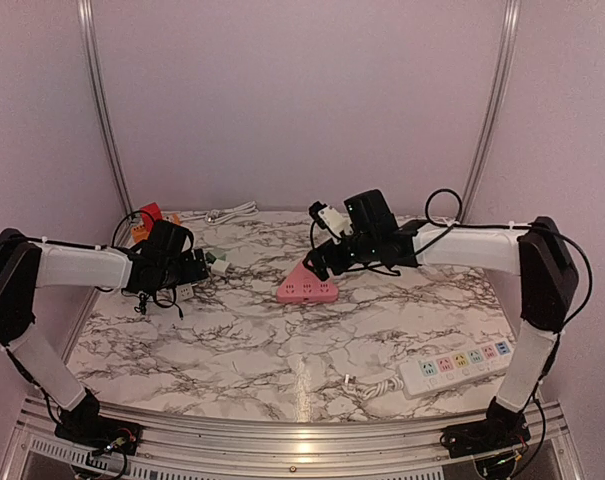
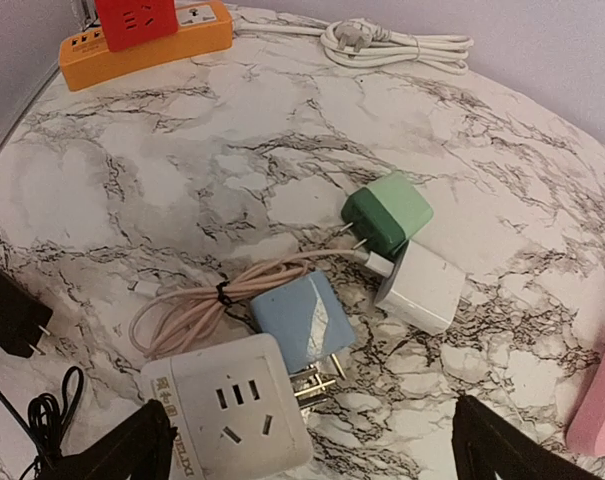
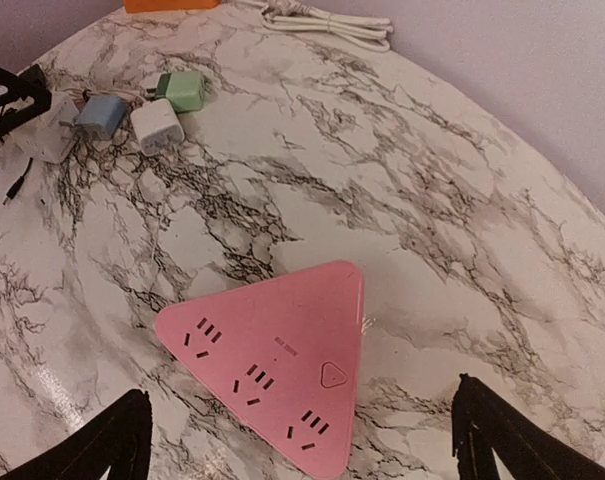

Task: Insert the plug
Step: Move the socket to the center of the board, then pick up the plug at the corner of the board.

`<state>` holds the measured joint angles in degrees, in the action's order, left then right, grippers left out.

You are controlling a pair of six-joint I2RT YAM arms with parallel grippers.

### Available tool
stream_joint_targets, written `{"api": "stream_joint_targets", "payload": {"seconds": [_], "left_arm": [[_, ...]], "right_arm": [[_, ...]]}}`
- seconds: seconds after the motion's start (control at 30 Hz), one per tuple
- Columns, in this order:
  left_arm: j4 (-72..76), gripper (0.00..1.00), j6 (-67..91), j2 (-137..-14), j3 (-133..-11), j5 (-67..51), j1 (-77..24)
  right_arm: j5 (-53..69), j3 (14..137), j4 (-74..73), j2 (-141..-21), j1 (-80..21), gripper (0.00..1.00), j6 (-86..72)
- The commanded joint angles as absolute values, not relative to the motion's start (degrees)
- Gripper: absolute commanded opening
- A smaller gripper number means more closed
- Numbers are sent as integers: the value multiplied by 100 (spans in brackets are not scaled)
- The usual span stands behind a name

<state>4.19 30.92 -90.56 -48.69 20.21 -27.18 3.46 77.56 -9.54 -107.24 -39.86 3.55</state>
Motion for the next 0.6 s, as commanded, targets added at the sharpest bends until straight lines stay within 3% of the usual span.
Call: {"api": "stream_joint_targets", "payload": {"seconds": [0.0,0.57], "left_arm": [[-485,99,3593,-9437,-5384,2466,-2669],[-773,99,3963,-9588,-5376,2487,-2463]], "right_arm": [[93,7118,-538,-9983,-4278,98,119],[-63,5580,182,-8649,-4437,98,-647]]}}
